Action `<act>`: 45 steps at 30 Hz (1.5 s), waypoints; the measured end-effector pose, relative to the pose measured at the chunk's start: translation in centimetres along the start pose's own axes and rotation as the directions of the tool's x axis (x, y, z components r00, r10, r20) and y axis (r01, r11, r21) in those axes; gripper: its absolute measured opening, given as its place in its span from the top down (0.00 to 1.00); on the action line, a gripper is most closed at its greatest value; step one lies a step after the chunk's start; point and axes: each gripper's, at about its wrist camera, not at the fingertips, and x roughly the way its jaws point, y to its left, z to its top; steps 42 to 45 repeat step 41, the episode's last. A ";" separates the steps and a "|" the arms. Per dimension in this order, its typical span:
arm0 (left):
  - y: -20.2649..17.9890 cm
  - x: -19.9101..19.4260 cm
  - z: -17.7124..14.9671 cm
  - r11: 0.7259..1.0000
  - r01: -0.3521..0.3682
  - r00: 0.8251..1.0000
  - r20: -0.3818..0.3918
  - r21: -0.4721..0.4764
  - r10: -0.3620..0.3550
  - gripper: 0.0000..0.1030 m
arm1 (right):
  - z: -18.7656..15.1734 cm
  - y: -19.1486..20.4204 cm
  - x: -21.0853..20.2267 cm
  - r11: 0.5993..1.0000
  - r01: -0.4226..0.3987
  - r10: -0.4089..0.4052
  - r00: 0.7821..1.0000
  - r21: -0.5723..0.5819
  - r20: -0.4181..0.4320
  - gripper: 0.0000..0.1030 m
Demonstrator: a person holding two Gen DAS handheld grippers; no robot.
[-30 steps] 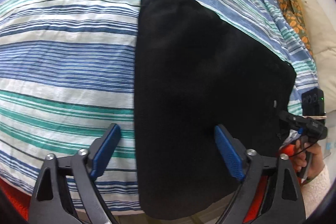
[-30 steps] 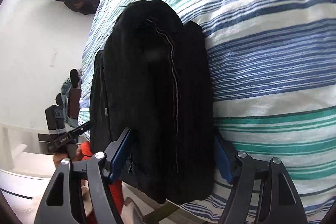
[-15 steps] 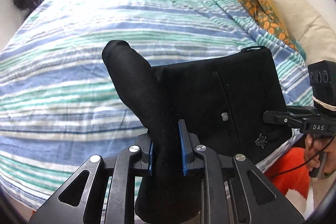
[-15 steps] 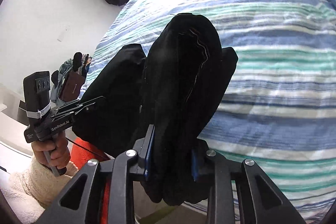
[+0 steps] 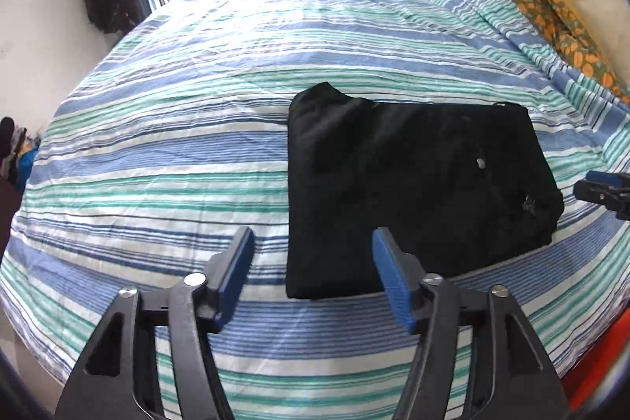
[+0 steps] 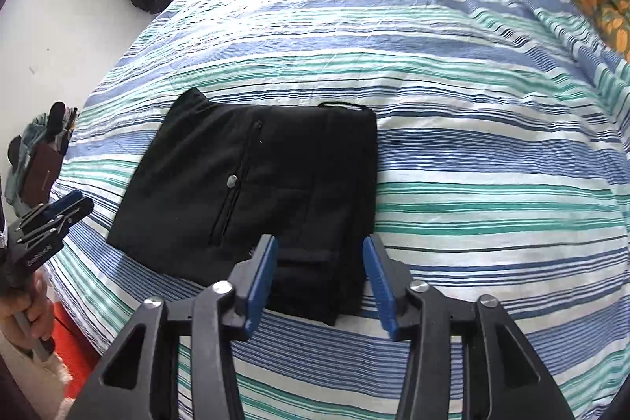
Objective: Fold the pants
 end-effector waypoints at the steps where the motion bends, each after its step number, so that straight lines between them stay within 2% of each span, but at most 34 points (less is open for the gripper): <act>1: -0.3 -0.9 -0.8 1.000 -0.018 1.000 0.021 0.012 0.018 0.18 | -1.2 0.0 -1.1 1.000 0.025 -0.025 0.999 -0.013 0.024 0.05; 2: -0.7 -1.7 -1.5 0.999 -0.031 0.999 0.037 0.024 0.030 0.09 | -2.0 0.2 -2.3 0.999 0.043 -0.042 0.998 -0.026 0.054 0.04; 3: -1.3 -2.7 -2.0 0.998 -0.043 0.998 0.053 0.040 0.040 0.05 | -3.0 0.7 -3.4 0.998 0.056 -0.053 0.996 -0.038 0.075 0.04; 5: -2.2 -4.5 -3.0 0.995 -0.073 0.994 0.081 0.069 0.067 0.03 | -4.8 2.0 -5.7 0.996 0.077 -0.072 0.991 -0.044 0.110 0.04; 8: -3.2 -7.3 -4.8 0.979 -0.182 0.980 0.095 0.097 0.173 0.03 | -7.3 4.4 -8.3 0.994 0.093 -0.085 0.986 -0.052 0.140 0.00; 10: -3.6 -8.9 -5.4 0.974 -0.204 0.976 0.098 0.098 0.195 0.03 | -8.5 6.0 -9.4 0.993 0.104 -0.096 0.985 -0.050 0.143 0.00; 14: -3.1 -11.5 -6.5 0.991 -0.116 0.993 0.021 0.067 0.115 0.03 | -10.8 9.0 -11.2 0.993 0.102 -0.092 0.982 -0.052 0.163 0.00; 17: -2.7 -12.5 -7.4 0.997 -0.059 0.998 -0.034 0.049 0.061 0.03 | -12.1 10.6 -11.7 0.991 0.114 -0.101 0.982 -0.072 0.161 0.00; 20: -2.1 -13.2 -8.0 1.000 -0.020 0.999 -0.043 0.009 0.020 0.03 | -13.0 11.4 -12.2 0.990 0.123 -0.111 0.982 -0.072 0.153 0.00; 23: -2.3 -13.5 -8.3 0.999 -0.033 0.999 -0.032 0.026 0.033 0.03 | -13.5 11.5 -12.6 0.992 0.118 -0.110 0.985 -0.049 0.136 0.00; 32: -3.2 -13.3 -8.6 0.999 -0.024 0.999 -0.039 0.040 0.026 0.03 | -13.6 11.5 -12.9 0.984 0.171 -0.164 0.978 -0.044 0.126 0.00; 37: -2.9 -12.8 -8.7 1.000 -0.014 0.998 -0.063 0.016 0.015 0.03 | -13.7 11.1 -12.8 0.985 0.170 -0.164 0.978 -0.037 0.125 0.00; 45: -3.0 -12.9 -8.9 0.999 -0.039 0.998 -0.051 0.021 0.040 0.03 | -13.6 11.1 -12.9 0.986 0.164 -0.158 0.979 -0.034 0.129 0.00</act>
